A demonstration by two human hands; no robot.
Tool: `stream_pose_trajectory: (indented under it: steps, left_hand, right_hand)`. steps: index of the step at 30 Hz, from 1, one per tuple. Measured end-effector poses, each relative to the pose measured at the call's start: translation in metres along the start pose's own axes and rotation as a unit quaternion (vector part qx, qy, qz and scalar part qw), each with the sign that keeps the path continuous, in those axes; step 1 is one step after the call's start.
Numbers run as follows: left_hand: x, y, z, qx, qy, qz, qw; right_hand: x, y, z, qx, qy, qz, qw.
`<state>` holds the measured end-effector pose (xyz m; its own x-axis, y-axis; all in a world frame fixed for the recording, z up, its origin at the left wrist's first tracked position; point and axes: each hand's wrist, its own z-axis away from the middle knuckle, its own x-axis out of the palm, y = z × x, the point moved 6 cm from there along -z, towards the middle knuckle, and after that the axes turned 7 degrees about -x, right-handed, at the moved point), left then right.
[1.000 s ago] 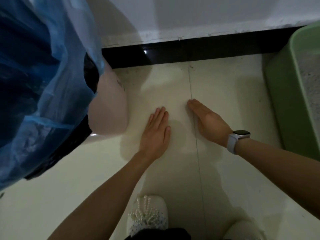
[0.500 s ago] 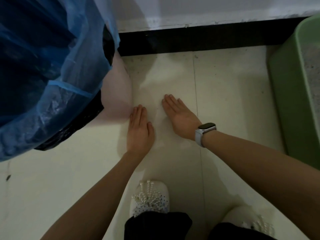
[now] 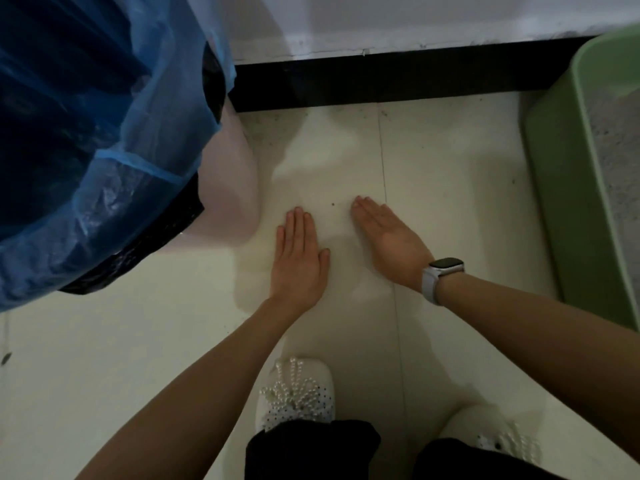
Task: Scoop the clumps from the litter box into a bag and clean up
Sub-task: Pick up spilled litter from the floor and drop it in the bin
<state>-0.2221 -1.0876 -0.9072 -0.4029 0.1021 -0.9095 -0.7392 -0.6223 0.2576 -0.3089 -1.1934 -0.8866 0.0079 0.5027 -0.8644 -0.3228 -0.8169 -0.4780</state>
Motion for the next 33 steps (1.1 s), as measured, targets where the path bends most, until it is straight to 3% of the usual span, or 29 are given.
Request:
stream_pose_trajectory:
  steps: [3,6,10,13,17,20,23,26,33]
  left_hand:
    - [0.003,0.008,0.000,0.034,-0.006,-0.019,0.999]
    - [-0.004,0.003,0.002,0.062,0.001,0.062,0.996]
    - [-0.020,-0.019,0.010,0.009,0.062,0.149,0.987]
    - [-0.018,-0.034,0.017,-0.029,0.069,0.128,0.989]
    - [-0.012,-0.038,0.021,-0.023,0.075,0.064,0.995]
    - [-0.014,-0.039,0.020,-0.012,0.111,0.036,0.993]
    - [-0.024,-0.042,0.011,-0.025,0.142,0.082,0.986]
    - [-0.029,-0.044,-0.002,-0.044,0.167,0.105,0.979]
    - [-0.027,-0.024,-0.022,-0.080,0.140,-0.107,0.981]
  right_hand:
    - [-0.003,0.009,0.000,0.043,-0.015,0.002,0.999]
    - [-0.004,0.001,-0.008,0.035,-0.021,0.009,0.999]
    - [0.008,-0.008,-0.022,0.054,-0.064,0.071,0.994]
    - [0.013,-0.014,-0.028,0.059,-0.080,0.083,0.992]
    - [0.021,-0.029,-0.023,-0.017,-0.102,0.112,0.988]
    - [0.022,-0.032,-0.017,-0.026,-0.078,0.092,0.992]
    - [0.014,-0.025,-0.011,-0.016,-0.003,0.071,0.997]
    - [0.015,-0.011,-0.003,0.003,0.002,0.060,0.998]
    - [0.014,-0.003,0.000,0.019,-0.009,0.041,0.999]
